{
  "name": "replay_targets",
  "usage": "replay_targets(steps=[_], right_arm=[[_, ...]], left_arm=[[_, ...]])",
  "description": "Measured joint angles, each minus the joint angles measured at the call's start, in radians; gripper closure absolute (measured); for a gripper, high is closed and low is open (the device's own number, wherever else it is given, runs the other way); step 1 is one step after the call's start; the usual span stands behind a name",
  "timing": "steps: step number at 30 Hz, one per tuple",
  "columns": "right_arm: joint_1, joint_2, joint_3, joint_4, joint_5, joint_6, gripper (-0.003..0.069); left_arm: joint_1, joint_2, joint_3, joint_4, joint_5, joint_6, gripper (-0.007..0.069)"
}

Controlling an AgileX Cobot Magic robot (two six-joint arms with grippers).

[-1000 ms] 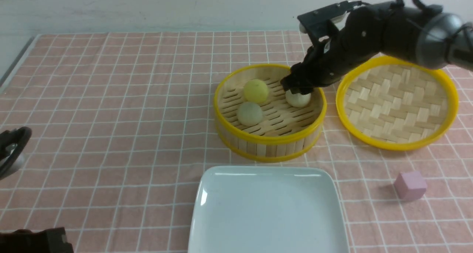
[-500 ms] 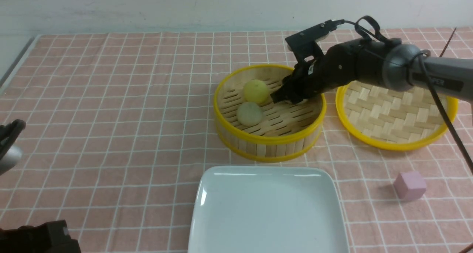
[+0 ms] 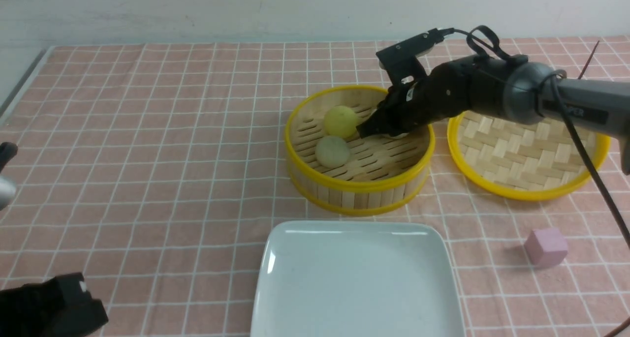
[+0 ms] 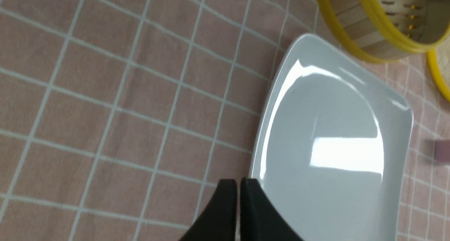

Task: Put the steamed buns into the plate on the pink tablecloth.
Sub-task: 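Move the steamed bun from the bamboo steamer onto the white plate with the right gripper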

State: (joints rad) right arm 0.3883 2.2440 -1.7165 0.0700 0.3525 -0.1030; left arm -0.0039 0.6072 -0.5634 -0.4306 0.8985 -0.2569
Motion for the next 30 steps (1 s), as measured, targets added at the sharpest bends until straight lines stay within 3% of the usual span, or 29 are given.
replay_targets(steps=[11, 19, 25, 26, 30], right_arm=[[-0.004, -0.110, 0.015, 0.105, 0.197, -0.004, 0.0637], [-0.004, -0.348, 0.026, 0.140, 0.459, -0.066, 0.0637], [-0.004, -0.544, 0.110, 0.242, 0.630, -0.085, 0.0637], [-0.004, -0.624, 0.187, 0.306, 0.666, -0.096, 0.0637], [0.027, -0.759, 0.372, 0.432, 0.656, -0.158, 0.0637]], left_arm=[[0.000, 0.000, 0.000, -0.064, -0.075, -0.015, 0.0581], [0.000, 0.000, 0.000, -0.065, -0.052, 0.002, 0.0581], [0.000, 0.000, 0.000, -0.060, -0.040, 0.005, 0.0573], [0.000, 0.000, 0.000, -0.045, -0.035, 0.017, 0.0573], [0.000, 0.000, 0.000, -0.008, -0.024, 0.067, 0.0570]])
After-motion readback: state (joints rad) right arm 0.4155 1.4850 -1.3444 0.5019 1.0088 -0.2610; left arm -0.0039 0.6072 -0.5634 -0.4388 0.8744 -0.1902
